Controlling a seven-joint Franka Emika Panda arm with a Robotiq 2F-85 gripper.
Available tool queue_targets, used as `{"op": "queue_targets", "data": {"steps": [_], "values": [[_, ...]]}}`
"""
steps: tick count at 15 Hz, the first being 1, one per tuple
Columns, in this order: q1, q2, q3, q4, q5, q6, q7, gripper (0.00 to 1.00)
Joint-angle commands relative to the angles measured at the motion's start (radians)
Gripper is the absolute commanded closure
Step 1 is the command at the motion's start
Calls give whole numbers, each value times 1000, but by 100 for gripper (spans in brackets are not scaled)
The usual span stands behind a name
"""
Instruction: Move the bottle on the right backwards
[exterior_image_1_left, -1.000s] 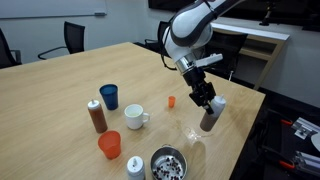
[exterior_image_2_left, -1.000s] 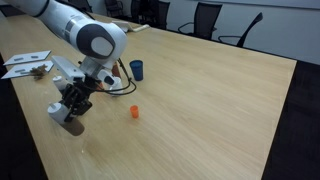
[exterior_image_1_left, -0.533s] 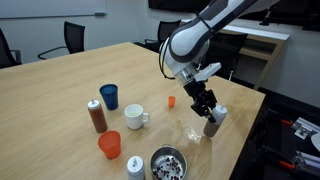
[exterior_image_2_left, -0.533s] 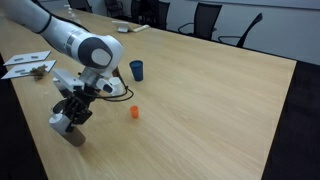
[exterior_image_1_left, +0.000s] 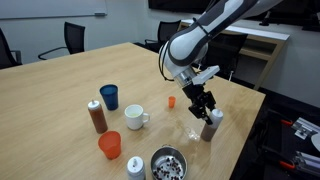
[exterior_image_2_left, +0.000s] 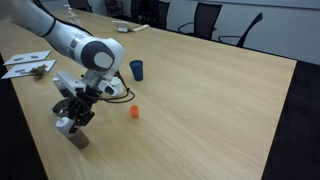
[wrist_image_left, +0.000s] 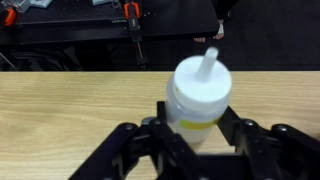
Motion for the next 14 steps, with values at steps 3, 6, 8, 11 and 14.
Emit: {"op": "queue_targets", "data": {"steps": [3, 6, 8, 11, 14], "values": [[-18, -2, 9, 19, 21, 1, -2, 1], [-28, -13, 9, 20, 52, 26, 1, 0], [-18, -2, 6, 29, 33, 15, 3, 0], [-26, -5, 5, 36, 46, 18, 2, 0], [-25, -5, 6, 36, 46, 18, 2, 0]]}}
